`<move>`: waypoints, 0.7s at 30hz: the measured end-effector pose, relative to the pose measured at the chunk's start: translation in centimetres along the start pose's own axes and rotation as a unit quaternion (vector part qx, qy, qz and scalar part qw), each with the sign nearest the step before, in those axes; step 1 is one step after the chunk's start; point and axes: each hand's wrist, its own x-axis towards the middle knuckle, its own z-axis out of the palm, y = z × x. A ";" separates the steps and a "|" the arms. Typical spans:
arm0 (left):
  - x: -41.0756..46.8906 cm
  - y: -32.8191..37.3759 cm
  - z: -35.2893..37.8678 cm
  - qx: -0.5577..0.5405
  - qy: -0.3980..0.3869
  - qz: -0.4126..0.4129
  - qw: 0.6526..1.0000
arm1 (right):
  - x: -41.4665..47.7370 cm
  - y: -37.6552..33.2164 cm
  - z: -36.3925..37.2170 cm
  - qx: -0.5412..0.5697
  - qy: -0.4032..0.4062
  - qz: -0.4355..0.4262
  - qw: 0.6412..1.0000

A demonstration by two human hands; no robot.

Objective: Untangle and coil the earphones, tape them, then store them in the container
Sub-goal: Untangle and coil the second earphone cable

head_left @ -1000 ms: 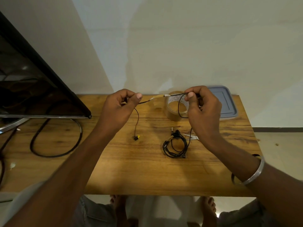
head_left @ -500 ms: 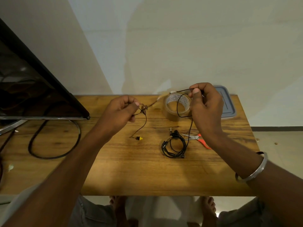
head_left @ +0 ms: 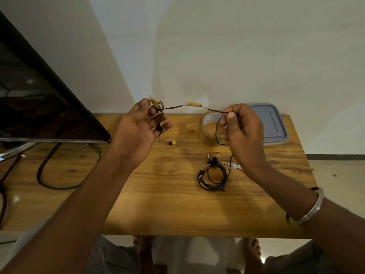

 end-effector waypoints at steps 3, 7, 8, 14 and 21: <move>-0.1 -0.3 0.2 0.028 -0.016 -0.012 0.999 | -0.1 -0.1 0.0 0.005 -0.008 -0.014 1.000; -0.2 -0.2 0.1 0.007 -0.052 -0.047 0.998 | 0.2 -0.1 -0.1 0.017 0.004 -0.007 1.000; -0.2 -0.2 0.1 0.019 -0.053 -0.050 0.997 | 0.2 -0.2 -0.1 0.019 0.007 -0.006 1.000; -0.5 -0.4 0.5 0.136 -0.051 -0.016 0.989 | 0.2 0.0 -0.2 0.002 0.008 0.003 1.000; -0.9 -1.5 1.1 0.304 -0.037 0.028 0.952 | -0.5 0.1 0.4 -0.032 -0.108 0.013 0.994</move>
